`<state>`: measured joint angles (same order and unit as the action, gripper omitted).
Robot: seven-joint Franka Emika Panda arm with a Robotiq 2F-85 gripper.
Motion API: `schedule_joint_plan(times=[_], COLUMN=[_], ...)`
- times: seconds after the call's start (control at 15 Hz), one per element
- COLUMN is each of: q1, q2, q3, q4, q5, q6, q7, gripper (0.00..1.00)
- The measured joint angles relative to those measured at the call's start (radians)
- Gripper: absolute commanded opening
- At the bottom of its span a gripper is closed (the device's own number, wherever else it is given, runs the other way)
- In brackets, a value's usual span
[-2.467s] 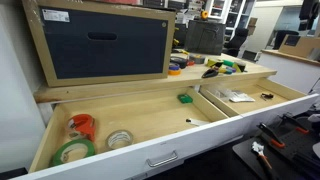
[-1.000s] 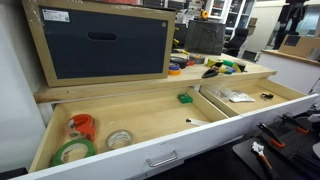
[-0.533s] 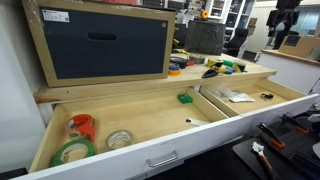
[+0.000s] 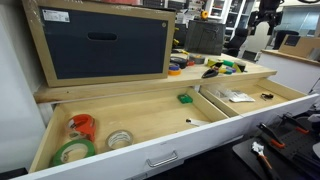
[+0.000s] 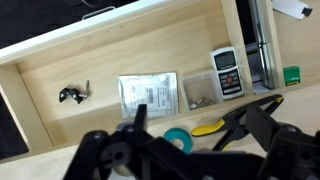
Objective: Pick up the yellow and black object and put it in the right open top drawer
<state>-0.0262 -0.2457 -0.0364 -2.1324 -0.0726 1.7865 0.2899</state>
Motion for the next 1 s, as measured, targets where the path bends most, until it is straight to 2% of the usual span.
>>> schedule_joint_plan(times=[0.33,0.73,1.0], q1=[0.0,0.01,0.021], q2=[0.137,0.275,0.341], q3=[0.02,0.029,0.029], q4=[0.093,0.201,0.231], q5=[0.014,0.015,0.007], q6=[0.036,0.052,0.082], q7=[0.139,0.222,0.25], gripper=[1.0,1.0,1.0])
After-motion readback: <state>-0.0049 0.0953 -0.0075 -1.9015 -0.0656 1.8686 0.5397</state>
